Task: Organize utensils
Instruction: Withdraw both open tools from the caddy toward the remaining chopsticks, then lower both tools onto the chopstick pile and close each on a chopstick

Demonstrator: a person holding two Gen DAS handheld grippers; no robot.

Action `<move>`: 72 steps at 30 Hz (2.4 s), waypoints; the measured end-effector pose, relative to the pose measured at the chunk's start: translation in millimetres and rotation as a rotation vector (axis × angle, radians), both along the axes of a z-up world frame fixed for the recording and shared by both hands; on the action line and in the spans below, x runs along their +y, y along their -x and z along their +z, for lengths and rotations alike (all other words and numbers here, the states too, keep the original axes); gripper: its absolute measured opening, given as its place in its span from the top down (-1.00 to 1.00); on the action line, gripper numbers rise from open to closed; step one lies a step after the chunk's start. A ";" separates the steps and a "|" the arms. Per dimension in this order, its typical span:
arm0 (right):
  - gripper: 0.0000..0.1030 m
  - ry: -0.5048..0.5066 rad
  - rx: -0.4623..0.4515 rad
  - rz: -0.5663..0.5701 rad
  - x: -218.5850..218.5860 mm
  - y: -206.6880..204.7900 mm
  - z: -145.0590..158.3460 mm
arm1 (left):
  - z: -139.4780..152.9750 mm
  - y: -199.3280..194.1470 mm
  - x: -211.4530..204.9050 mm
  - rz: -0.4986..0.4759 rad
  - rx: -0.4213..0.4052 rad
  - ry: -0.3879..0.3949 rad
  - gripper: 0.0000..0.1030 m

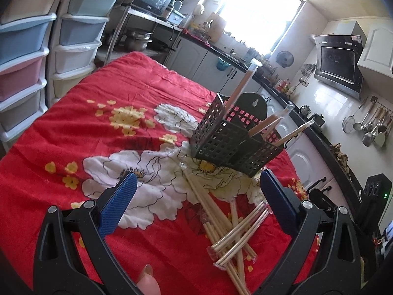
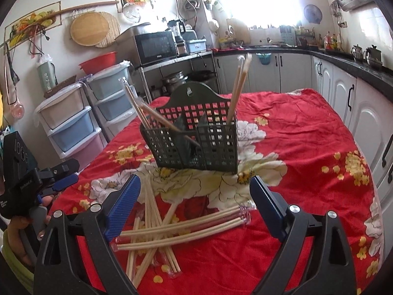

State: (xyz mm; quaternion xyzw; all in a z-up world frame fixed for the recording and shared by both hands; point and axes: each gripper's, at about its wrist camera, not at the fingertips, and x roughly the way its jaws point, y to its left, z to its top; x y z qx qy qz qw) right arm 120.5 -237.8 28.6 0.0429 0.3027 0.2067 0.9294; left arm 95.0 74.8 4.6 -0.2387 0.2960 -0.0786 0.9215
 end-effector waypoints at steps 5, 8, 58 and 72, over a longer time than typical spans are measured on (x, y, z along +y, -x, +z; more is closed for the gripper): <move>-0.70 0.013 0.035 0.002 0.0 -1.6 -8.5 | -12.7 0.2 0.9 -0.026 0.036 0.014 -0.79; -0.70 0.022 0.057 0.003 -0.2 -3.4 -14.4 | -19.0 1.1 -1.0 -0.039 0.057 0.021 -0.79; 0.95 -0.212 0.340 -0.093 -40.8 -90.5 -56.7 | -98.1 -48.6 -24.8 -0.217 0.351 0.233 0.90; 0.96 -0.227 0.144 0.026 -16.2 -62.5 11.6 | -52.7 -28.8 13.3 -0.118 0.167 0.230 0.94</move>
